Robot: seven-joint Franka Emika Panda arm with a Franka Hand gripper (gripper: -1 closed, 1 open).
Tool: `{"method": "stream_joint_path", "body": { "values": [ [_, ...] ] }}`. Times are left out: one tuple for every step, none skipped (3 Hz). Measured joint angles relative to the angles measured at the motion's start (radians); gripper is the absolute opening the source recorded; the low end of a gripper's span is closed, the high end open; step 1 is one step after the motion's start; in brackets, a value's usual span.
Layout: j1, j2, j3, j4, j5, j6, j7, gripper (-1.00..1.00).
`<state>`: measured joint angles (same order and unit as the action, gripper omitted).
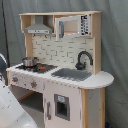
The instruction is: Play with the kitchen
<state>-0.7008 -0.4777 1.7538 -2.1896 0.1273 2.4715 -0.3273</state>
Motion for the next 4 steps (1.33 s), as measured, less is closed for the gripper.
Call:
{"method": "stream_joint_path", "body": {
  "values": [
    [0.011, 0.000, -0.014, 0.003, -0.014, -0.008, 0.011, 1.00],
    [0.047, 0.000, -0.057, 0.008, -0.060, -0.030, 0.048, 1.00],
    [0.098, -0.003, -0.110, 0.007, -0.133, -0.056, 0.112, 1.00],
    [0.144, -0.015, -0.158, 0.005, -0.214, -0.092, 0.178, 1.00]
  ]
}}
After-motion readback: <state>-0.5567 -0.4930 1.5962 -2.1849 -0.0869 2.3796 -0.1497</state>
